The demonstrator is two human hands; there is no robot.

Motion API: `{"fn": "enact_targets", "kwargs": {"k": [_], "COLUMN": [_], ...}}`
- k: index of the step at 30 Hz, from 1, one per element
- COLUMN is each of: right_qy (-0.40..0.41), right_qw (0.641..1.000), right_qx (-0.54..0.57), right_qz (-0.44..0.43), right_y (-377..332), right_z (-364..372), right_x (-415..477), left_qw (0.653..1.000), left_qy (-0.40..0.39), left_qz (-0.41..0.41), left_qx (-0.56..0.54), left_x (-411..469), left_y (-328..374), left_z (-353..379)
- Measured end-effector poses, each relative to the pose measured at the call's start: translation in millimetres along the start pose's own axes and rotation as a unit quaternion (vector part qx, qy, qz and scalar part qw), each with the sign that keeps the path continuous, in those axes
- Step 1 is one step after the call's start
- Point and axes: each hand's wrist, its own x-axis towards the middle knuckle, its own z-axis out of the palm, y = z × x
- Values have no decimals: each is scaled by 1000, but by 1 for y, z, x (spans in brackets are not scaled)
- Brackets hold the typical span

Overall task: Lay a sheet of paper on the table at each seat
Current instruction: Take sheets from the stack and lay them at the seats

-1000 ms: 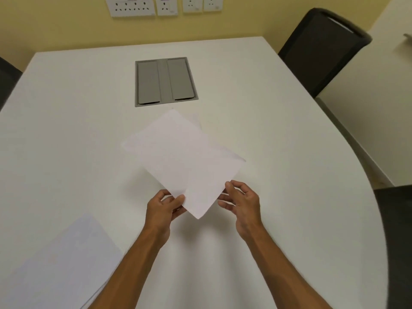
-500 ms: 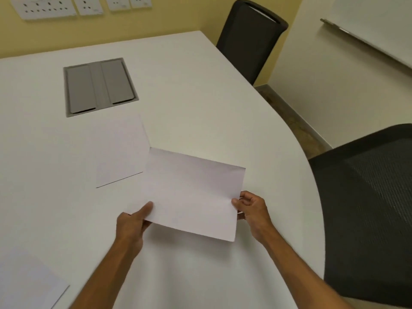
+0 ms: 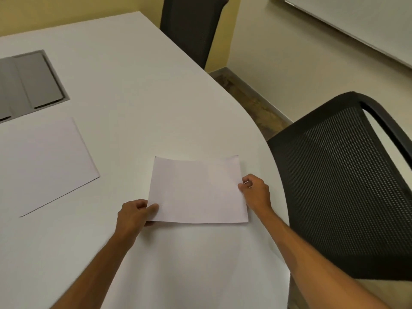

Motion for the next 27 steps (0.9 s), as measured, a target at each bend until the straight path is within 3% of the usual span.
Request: {"fn": "enact_targets", "kwargs": {"k": [8,12,14,17,27], "right_qy": [18,7,2,-3,-21], "right_qw": [999,998,998,997,995], "right_qx": [-31,-45,-53,-64,-71], "right_qz": [-16,-33,-39,-48,-63], "right_y": [17,18,19,25,37], "right_z": [2,1,0,-1,-1], "right_x": [0,0,1,3,8], "left_qw": [969,921,906,896,906], "left_qy": [47,81,35,-35,-62], "left_qz": [33,163,212,212,183], "left_qx": [241,344,365,389,377], "left_x": [1,1,5,13,16], "left_y": [-1,-12,-14,-16,-17], "left_z": [8,4,2,0,-1]}}
